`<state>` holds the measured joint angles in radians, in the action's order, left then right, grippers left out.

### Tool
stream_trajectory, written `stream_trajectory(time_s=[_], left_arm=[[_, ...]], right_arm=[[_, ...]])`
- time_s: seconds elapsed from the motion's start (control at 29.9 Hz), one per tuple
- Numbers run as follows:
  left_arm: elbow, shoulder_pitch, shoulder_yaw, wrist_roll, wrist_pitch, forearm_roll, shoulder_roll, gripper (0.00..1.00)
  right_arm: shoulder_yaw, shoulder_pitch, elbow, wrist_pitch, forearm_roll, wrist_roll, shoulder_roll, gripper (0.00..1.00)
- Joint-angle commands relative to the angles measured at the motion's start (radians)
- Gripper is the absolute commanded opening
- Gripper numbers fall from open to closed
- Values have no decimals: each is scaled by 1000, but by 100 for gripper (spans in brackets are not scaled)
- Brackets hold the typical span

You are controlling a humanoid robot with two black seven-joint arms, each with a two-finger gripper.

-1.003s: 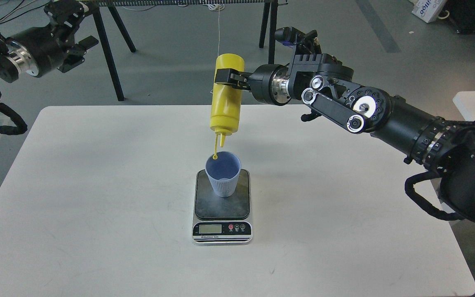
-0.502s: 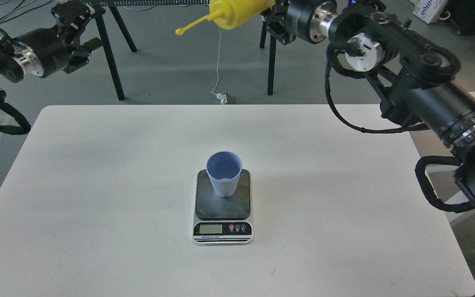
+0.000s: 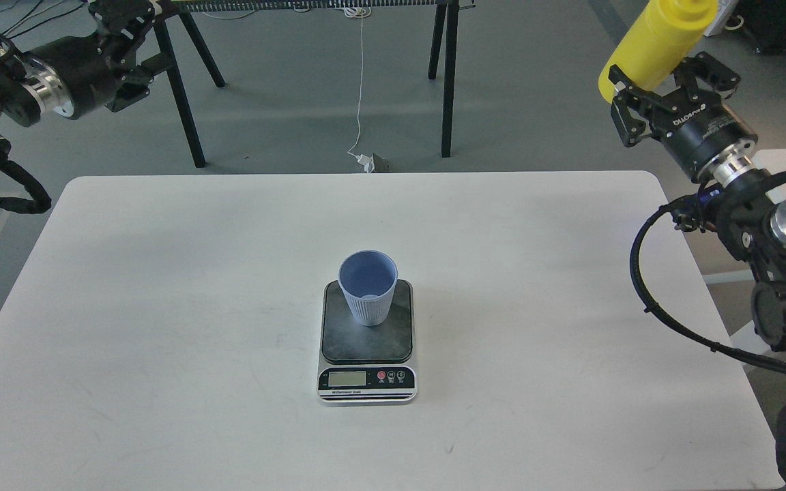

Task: Pour seasoning into cup on scale with both arms
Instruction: 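Tilt the bottle upright and pull it back from the cup, then lower the bottle to the table beside the scale and release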

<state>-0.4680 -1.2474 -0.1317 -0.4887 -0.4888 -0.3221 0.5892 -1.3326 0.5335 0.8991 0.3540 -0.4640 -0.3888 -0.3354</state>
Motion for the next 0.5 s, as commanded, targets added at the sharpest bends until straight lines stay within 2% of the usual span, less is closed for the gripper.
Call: stream_trajectory(time_s=[0.0,0.3,0.47], left_arm=[[0,8,-2,0,0,-2,-19,89],[0,11,-3,0,0,-9,-17,89],[0,26,-2,0,0,-14,-19,89]], right_arm=[[6,-162,67,97,-56,-38,4,15],[27,-335,67,135,-56,-35,61,16],[90,-354,0,135,-56,-30,104,16]])
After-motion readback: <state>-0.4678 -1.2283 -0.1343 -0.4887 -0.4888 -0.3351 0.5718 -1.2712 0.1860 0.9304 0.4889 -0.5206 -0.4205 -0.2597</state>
